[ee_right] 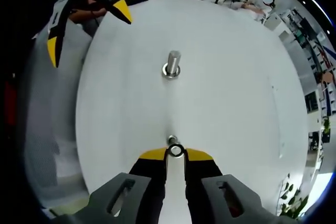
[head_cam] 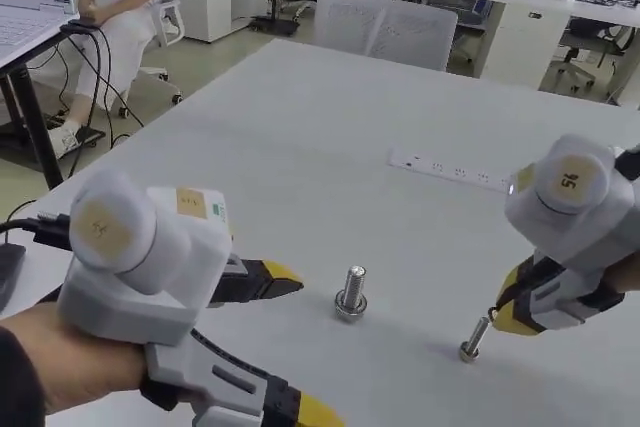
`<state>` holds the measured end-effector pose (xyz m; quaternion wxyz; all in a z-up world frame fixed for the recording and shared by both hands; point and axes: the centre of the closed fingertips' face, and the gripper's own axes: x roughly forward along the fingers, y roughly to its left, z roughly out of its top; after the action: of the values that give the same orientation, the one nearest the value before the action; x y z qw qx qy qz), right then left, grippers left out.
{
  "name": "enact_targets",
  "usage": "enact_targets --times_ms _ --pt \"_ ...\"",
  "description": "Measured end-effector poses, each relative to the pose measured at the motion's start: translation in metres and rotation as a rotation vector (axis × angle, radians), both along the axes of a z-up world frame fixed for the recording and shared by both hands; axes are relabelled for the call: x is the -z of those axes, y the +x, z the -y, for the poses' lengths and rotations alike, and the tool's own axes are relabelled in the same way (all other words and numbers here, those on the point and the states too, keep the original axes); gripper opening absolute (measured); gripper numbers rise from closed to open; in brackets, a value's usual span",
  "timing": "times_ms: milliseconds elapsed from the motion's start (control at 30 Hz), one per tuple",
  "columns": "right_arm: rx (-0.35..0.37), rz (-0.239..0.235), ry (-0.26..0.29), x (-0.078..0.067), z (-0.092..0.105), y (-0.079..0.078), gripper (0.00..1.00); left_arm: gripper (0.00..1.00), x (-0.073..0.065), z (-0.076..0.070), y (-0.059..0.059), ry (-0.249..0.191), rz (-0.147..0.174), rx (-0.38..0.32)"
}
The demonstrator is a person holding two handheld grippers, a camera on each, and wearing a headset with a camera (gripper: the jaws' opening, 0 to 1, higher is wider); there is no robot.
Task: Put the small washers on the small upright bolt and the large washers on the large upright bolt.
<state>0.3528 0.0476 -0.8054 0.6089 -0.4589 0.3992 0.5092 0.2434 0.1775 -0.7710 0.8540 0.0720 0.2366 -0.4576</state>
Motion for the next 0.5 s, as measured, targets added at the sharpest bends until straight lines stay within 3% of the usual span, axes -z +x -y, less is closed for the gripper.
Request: enact_targets --times_ms 500 --pt "-0.028 -0.022 -0.032 0.011 -0.002 0.001 0.13 0.82 0.001 -0.001 0.001 -0.002 -0.003 -0.011"
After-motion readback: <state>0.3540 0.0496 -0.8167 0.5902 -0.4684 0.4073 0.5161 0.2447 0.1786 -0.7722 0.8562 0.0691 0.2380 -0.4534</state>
